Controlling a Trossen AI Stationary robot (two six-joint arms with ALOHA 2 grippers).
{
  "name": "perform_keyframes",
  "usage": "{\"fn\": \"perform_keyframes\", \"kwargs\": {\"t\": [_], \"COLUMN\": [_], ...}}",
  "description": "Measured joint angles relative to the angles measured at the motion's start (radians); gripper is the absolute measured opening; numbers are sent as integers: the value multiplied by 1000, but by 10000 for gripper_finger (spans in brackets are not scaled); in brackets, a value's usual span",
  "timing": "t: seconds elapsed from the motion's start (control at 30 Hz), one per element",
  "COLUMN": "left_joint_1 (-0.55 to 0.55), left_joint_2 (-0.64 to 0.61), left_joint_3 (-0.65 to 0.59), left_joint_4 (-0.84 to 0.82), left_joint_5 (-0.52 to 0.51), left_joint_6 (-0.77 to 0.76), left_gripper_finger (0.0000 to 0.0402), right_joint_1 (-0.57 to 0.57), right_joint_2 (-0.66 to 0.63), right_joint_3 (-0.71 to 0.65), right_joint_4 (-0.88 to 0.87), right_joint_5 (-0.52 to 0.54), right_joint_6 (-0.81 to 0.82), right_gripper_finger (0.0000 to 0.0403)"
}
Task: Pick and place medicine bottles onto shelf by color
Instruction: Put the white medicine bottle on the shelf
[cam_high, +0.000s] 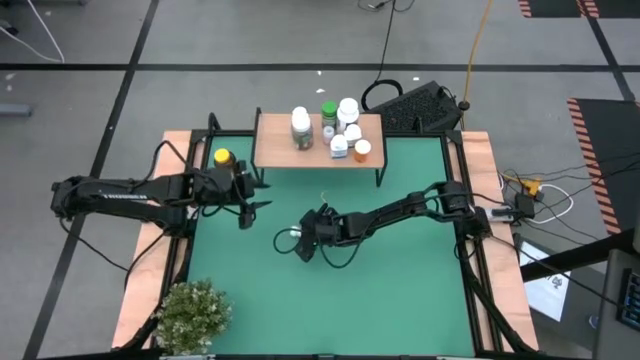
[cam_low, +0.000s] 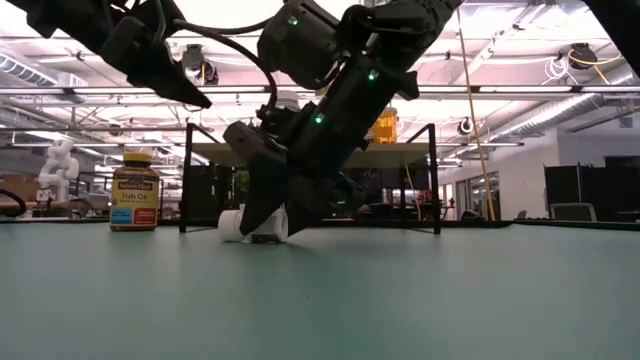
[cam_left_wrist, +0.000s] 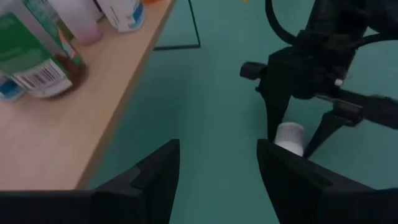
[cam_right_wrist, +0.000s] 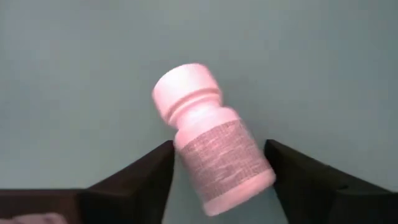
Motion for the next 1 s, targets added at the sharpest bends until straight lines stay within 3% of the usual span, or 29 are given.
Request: {"fn": "perform_keyframes", "kwargs": {"t": [0.2,0.4,0.5,0.67,0.77,0.87,1.0], "left_joint_1": [-10,-71,-120,-225,-295,-354,-399], "left_joint_2": [0,0,0,0,3,52,174], "left_joint_3": [0,0,0,-1,-1,0,0], "left_joint_4": [-47,-55,-45,33,122,217,366], "left_joint_5": [0,3,4,31,87,138,147], "left_joint_6": [-22,-17,-9,72,156,233,306], "left_gripper_finger": [214,214,214,214,214,214,225], "right_joint_1": [-20,-29,-39,-70,-86,-90,-81], "right_joint_2": [-28,-103,-150,-180,-171,-170,-169], "right_joint_3": [0,-62,-175,-420,-517,-554,-539], "right_joint_4": [1,111,344,988,1245,1341,1345], "right_joint_5": [-103,-183,-308,-538,-621,-670,-711], "right_joint_6": [-65,-161,-179,-123,-74,-65,-75], "right_gripper_finger": [150,150,162,157,154,158,160]}}
